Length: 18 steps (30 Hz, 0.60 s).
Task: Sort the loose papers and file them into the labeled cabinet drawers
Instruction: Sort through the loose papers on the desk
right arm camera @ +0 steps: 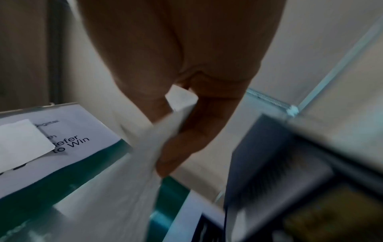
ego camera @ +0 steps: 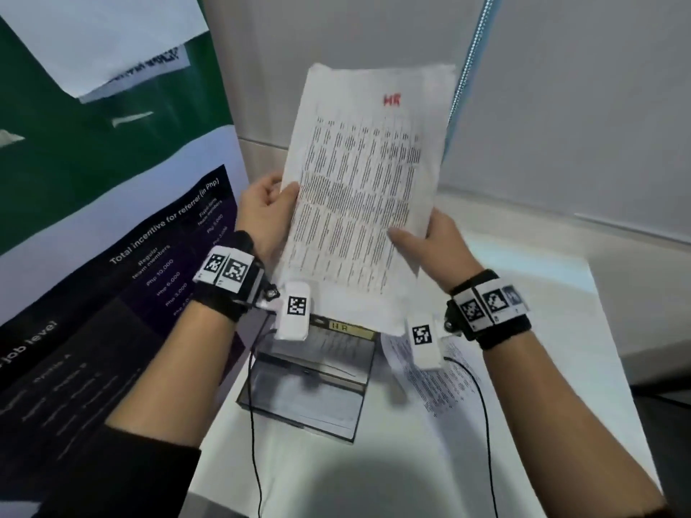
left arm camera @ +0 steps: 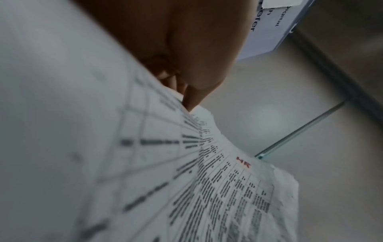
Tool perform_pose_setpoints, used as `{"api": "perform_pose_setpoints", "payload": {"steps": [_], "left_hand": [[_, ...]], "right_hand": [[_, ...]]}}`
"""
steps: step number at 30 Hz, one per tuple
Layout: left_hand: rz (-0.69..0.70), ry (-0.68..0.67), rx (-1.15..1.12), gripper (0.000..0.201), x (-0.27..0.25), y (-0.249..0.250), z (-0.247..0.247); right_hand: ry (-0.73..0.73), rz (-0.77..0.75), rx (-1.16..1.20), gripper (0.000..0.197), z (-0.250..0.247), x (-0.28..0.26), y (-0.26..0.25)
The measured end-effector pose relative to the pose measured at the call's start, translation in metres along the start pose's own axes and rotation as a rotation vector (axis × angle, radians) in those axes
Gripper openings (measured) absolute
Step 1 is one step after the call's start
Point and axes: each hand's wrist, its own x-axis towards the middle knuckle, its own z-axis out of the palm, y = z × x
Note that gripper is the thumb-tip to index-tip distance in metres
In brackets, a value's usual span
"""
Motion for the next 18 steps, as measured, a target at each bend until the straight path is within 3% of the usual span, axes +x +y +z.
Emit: {"api": "perform_pose_setpoints", "payload": {"steps": [3, 5, 7, 10, 13, 16, 18], "left_hand": [[-0.164, 0.055, 0.429, 0.034, 0.005, -0.047, -0.032], [-0.259, -0.018, 0.739, 0.042, 0.001, -0.076, -0.054], [-0.329, -0.108, 0.87, 0.045, -0.006, -0.099, -0.075], [-0.45, -0.197, 0.824, 0.033, -0.011, -0.121, -0.106], [-0.496, -0.338, 0.783, 0.027, -0.01, -0.126, -0.128], [-0.453, -0.394, 0.701, 0.023, -0.009, -0.121, -0.14], [-0.451, -0.44, 0.641, 0.02, -0.009, -0.118, -0.146]], "right_hand": [[-0.208, 0.232, 0.156, 0.036, 0.053, -0.013, 0.041], [-0.344, 0.432, 0.272, 0.042, 0.085, -0.027, 0.072], [-0.431, 0.579, 0.382, 0.04, 0.108, -0.041, 0.096], [-0.526, 0.742, 0.459, 0.044, 0.131, -0.066, 0.116], [-0.582, 0.781, 0.493, 0.055, 0.141, -0.078, 0.121], [-0.6, 0.778, 0.589, 0.036, 0.142, -0.08, 0.114], [-0.624, 0.783, 0.701, 0.04, 0.143, -0.083, 0.114]]}}
